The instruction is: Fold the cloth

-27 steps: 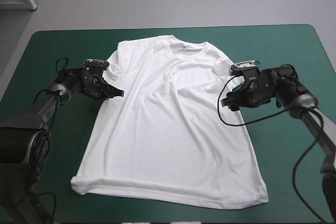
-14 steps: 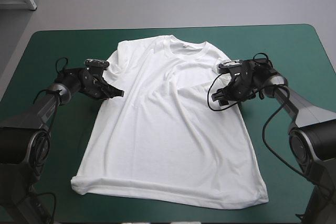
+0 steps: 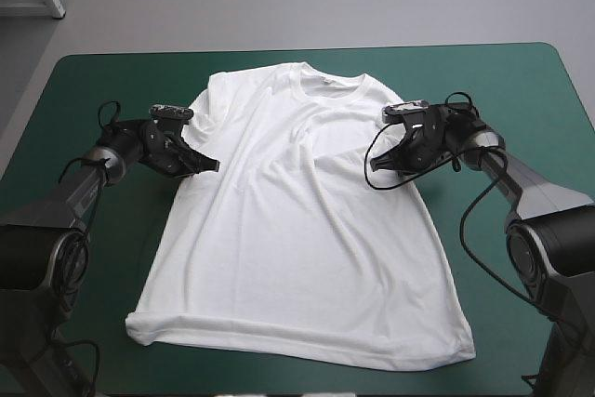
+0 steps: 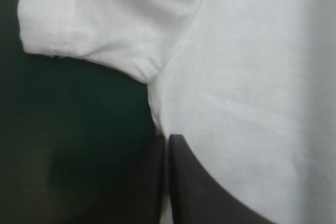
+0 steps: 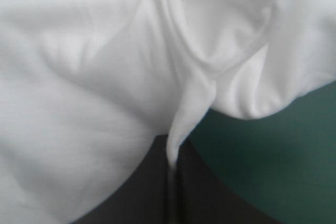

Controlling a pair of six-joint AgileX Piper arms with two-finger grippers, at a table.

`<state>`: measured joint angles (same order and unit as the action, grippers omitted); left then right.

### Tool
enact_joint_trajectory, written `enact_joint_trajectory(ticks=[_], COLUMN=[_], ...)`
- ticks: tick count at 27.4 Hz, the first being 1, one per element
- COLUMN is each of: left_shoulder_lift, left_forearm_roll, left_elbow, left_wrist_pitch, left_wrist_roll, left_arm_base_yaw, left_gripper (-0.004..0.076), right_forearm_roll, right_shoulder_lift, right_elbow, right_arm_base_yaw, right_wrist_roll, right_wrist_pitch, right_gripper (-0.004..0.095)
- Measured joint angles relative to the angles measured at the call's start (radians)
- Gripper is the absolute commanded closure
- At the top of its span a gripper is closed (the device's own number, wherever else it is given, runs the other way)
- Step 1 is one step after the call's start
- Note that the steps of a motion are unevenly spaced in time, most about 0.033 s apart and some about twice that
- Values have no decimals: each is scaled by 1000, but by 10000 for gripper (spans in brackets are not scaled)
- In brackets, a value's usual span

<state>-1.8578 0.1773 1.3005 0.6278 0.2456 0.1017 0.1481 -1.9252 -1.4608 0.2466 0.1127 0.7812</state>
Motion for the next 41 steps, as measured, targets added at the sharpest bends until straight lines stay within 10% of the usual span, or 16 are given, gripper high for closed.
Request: enact_joint_trajectory(ticks=[14,27,32,35,37,41], left_shoulder_lift=[199,275,244,175,126,59], left_forearm_roll=[-23,-76,-52,-16,37,84], left_elbow=[312,828,814,748,686,608], left_wrist_pitch=[152,579,616,619,620,619], left_wrist_roll=[1,4,11,11,11,11], left_arm_base_yaw=[0,0,0,0,0,0], left_gripper=[703,703,634,330,193,178], right_forearm_roll=[-48,-50,-49,-50,-65,-167], right_shoulder_lift=[207,289,288,280,272,268], right_elbow=[-249,-593,-600,-600,-600,-600], right_arm_base_yaw=[0,0,0,0,0,0], right_wrist_roll=[19,20,42,43,29,8], right_wrist_pitch=[73,215,298,306,308,343], right_gripper=[925,918,530,68,78,139])
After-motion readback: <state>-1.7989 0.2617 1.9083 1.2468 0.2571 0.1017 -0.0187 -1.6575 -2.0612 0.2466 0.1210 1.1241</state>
